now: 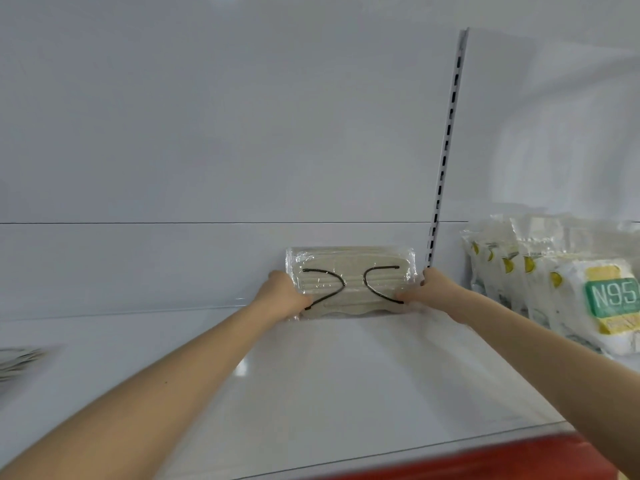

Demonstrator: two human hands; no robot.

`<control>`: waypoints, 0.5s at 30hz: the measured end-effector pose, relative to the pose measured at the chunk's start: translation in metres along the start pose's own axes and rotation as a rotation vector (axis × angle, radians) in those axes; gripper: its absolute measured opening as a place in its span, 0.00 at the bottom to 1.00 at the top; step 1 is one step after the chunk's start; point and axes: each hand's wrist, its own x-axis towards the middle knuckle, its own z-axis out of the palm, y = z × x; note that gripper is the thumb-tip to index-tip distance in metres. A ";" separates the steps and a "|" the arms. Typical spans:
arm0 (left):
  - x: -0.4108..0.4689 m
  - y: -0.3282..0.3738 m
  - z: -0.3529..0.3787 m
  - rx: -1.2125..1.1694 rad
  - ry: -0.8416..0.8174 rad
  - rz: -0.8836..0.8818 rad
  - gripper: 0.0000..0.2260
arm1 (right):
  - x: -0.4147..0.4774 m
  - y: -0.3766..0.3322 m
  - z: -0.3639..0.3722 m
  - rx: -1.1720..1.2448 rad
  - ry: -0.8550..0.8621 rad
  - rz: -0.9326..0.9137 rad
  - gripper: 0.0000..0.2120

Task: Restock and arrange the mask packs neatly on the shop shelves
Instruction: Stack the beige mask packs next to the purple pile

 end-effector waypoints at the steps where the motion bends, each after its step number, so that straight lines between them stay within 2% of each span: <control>1: -0.002 0.002 -0.003 0.054 0.008 0.008 0.29 | -0.001 -0.001 -0.002 -0.010 0.014 0.004 0.23; 3: -0.007 0.005 -0.006 0.193 0.027 0.043 0.35 | -0.005 -0.005 -0.005 -0.023 0.026 -0.012 0.29; 4: -0.012 0.007 -0.008 0.278 0.032 0.069 0.34 | -0.007 -0.007 -0.006 -0.027 0.038 -0.022 0.29; 6: -0.028 0.013 -0.015 0.368 0.024 0.129 0.26 | -0.010 -0.011 -0.007 -0.018 0.067 -0.038 0.30; 8: -0.049 0.018 -0.022 0.366 -0.012 0.188 0.19 | -0.018 -0.020 -0.006 0.002 0.101 -0.084 0.30; 10: -0.072 0.022 -0.030 0.334 -0.022 0.230 0.17 | -0.026 -0.030 -0.003 0.023 0.122 -0.145 0.30; 15: -0.130 0.023 -0.056 0.224 0.066 0.261 0.11 | -0.054 -0.064 0.017 0.134 0.097 -0.253 0.28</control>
